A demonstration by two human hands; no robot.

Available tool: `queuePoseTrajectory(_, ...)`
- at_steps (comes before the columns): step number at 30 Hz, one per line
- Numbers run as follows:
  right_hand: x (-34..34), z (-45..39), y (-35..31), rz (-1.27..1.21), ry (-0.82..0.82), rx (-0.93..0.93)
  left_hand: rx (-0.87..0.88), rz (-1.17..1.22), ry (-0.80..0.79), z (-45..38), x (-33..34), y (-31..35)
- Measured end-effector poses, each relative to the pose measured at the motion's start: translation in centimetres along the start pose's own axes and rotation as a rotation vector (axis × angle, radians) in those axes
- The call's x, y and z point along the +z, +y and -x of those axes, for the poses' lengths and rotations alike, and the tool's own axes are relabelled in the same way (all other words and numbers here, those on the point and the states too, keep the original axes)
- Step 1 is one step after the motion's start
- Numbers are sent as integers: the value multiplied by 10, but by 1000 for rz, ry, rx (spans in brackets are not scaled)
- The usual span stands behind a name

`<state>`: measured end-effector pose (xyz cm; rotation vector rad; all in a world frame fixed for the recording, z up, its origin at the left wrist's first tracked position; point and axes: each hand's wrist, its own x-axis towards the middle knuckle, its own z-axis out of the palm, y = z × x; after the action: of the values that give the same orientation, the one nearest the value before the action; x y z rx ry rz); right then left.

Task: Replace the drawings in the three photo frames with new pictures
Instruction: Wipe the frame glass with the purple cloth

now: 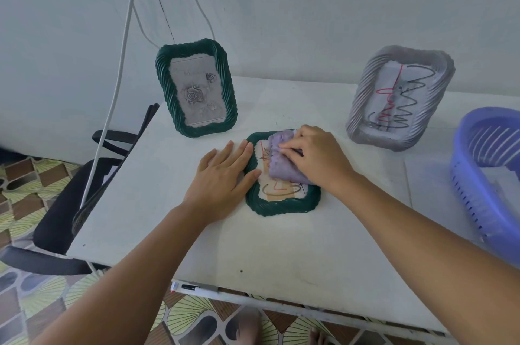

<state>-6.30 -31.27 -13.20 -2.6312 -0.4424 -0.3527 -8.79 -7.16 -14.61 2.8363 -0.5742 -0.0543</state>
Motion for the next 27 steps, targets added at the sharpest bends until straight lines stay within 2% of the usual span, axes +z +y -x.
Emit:
queuePoseTrajectory(4,18,-15,-21,-15,25,40,0,17,-12,1,-2,-1)
queuePoseTrajectory(10,-1,5,-5,-119,-97,-79,1,7,-15,2,-3,-1)
queuePoseTrajectory(16,19,-19,-22,-40,6,28,-7,4,-12,2,-4,0)
queuePoseTrajectory(21,1,-4,-9,-115,-145,-81,-3,1,-9,2,-3,0)
queuePoseTrajectory(27,8,-19,-16,-34,-46,24,2,0,-12,2,-3,0)
